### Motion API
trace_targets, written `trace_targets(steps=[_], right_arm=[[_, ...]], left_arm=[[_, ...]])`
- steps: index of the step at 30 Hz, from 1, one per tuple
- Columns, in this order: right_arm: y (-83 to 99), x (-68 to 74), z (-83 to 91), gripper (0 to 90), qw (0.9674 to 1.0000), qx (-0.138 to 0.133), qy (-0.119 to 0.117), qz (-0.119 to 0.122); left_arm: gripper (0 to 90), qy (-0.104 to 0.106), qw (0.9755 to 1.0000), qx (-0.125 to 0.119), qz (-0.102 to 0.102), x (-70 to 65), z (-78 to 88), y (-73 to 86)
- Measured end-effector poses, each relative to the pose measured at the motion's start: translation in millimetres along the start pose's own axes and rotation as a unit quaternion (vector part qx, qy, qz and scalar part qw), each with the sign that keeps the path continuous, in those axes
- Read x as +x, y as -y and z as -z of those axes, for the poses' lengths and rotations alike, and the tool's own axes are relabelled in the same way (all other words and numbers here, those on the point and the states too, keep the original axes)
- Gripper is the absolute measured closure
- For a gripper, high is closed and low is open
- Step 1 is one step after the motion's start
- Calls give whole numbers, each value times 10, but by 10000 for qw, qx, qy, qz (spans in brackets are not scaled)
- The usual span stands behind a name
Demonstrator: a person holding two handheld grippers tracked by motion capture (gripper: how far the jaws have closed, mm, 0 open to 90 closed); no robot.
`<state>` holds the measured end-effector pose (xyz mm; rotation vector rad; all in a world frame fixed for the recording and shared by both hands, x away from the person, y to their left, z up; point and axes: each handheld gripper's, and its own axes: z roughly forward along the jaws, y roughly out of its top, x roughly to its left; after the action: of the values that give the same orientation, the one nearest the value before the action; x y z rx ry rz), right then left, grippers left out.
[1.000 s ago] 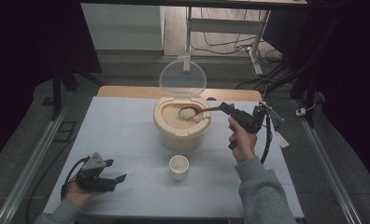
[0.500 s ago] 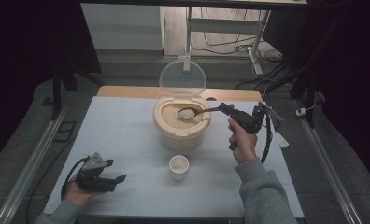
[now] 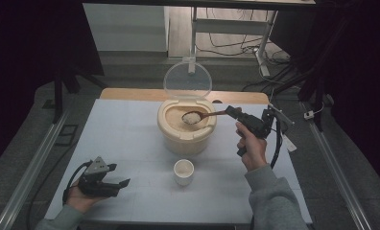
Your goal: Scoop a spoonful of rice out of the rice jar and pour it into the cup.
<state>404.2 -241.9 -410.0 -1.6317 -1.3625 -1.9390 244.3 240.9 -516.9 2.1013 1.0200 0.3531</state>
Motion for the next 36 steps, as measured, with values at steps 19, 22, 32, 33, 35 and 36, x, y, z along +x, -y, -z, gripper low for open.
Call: trace_targets(steps=[19,22,32,33,35,36], right_arm=[[208,25,274,827,9989,405,-175,-126],[256,10,305,827,9986,470,-190,-168],[434,-87,363,827,9968,763,-102,-198],[450,-98,365,827,9966,799,-74,-193],[478,-123,370,827,9961,863,-35,-181],[490,-137,373,827,9959,891,-4,-166]], left_arm=[[205,6,10000,7,-10,-4,-6,-5],[205,2,10000,5,-13,-5,-5,-8],[205,8,10000,13,-13,-5,-10,-7],[205,4,10000,13,-14,-3,-9,-6],[205,-1,10000,19,-14,0,-9,-5],[205,-1,10000,19,-11,0,-10,-5]])
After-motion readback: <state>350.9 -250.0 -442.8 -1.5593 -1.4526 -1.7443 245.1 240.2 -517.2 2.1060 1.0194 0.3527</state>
